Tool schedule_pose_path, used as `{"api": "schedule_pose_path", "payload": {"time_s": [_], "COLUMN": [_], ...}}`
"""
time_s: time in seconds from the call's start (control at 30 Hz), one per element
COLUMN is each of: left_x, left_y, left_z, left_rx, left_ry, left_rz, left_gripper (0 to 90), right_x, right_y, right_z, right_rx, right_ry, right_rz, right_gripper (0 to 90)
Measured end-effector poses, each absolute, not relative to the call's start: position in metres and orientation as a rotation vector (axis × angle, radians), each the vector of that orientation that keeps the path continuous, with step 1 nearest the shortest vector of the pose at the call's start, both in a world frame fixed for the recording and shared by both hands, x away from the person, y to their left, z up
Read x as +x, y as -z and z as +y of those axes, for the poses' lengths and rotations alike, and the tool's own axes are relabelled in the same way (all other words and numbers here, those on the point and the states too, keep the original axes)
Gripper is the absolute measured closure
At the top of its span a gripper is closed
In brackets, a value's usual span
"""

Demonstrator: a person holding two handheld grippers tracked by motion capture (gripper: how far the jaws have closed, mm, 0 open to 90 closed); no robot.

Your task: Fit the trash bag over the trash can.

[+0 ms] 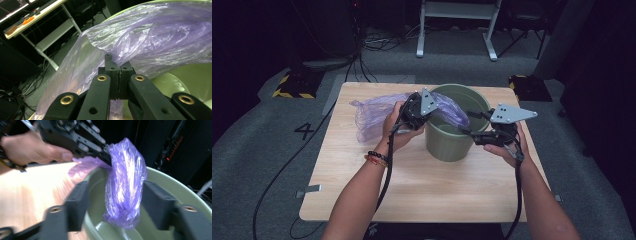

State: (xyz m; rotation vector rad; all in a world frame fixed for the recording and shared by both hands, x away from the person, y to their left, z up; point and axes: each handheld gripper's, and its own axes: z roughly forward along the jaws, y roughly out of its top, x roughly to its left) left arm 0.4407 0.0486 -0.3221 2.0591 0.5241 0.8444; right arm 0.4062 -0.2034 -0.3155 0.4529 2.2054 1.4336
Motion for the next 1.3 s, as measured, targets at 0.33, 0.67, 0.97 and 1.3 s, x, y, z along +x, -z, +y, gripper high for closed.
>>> {"api": "schedule_pose_path", "payload": {"time_s": [0.33, 0.67, 0.97, 1.3], "left_x": [0.438, 0.432, 0.422, 0.419], "left_y": [0.322, 0.324, 0.328, 0.342], "left_z": [0.041, 0.043, 0.063, 0.118], "left_rx": [2.055, 2.038, 1.979, 1.888], "left_ry": [-0.831, -0.793, -0.731, -0.683], "left_rz": [0.501, 0.467, 0.445, 0.522], "left_gripper": [89.2, 80.2, 26.8, 15.5], "right_x": [0.423, 0.430, 0.430, 0.431], "right_y": [0.323, 0.330, 0.331, 0.329], "right_z": [-0.193, -0.191, -0.202, -0.210], "right_rx": [0.513, 0.552, 0.580, 0.601], "right_ry": [-1.281, -1.219, -1.208, -1.214], "right_rz": [2.228, 2.240, 2.225, 2.206], "right_gripper": [74.7, 90.0, 90.0, 90.0]}}
